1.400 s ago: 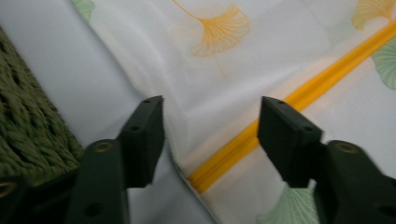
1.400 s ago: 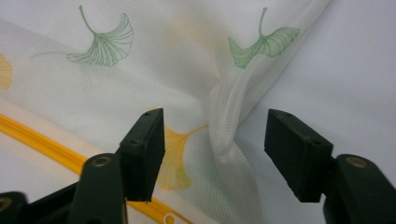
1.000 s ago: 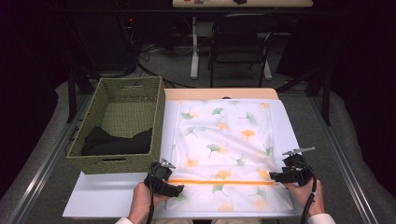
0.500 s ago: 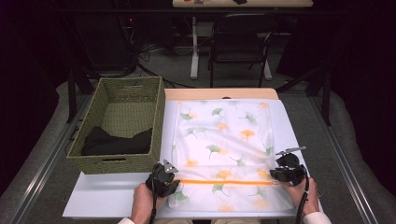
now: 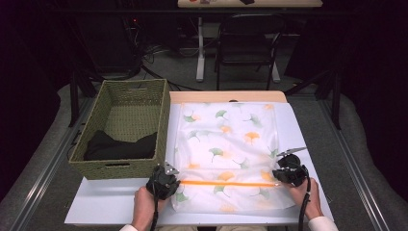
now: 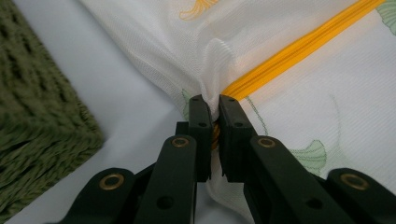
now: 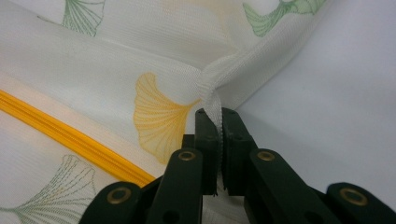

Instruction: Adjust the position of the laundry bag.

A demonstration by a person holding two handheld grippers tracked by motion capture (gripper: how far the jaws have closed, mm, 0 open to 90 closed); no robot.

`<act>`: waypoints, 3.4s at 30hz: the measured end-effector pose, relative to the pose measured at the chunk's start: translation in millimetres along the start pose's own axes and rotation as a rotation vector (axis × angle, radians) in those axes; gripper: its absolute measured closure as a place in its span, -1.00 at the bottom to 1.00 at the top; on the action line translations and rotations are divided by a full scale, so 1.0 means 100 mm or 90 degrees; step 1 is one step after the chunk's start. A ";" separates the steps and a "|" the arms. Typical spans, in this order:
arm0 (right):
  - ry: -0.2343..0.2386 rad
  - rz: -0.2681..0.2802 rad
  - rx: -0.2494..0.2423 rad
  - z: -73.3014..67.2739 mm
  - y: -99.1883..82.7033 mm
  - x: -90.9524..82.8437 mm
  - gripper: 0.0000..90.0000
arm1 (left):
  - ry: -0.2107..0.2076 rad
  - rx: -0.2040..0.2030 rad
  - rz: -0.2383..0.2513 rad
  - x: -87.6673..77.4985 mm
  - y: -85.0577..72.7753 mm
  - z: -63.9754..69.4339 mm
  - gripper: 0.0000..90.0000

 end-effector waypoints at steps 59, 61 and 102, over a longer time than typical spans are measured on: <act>0.033 0.008 0.009 -0.06 0.53 0.32 0.93 | -0.018 -0.086 0.025 -0.14 -0.27 -0.22 0.89; 0.038 0.006 0.009 -0.09 0.54 0.33 0.93 | -0.018 -0.091 0.028 -0.15 -0.28 -0.23 0.89; 0.071 0.011 -0.069 -0.16 0.22 -0.13 -0.86 | -0.107 0.009 0.025 -0.34 -0.10 0.13 -0.76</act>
Point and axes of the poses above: each handheld gripper's, and its own axes: x roughly forward along the jaws, y roughly out of its top, z roughly to its right, the point moved 6 cm from there along x, roughly forward along the jaws, and after that the axes turned 3 degrees about y, right-handed, at the moved point
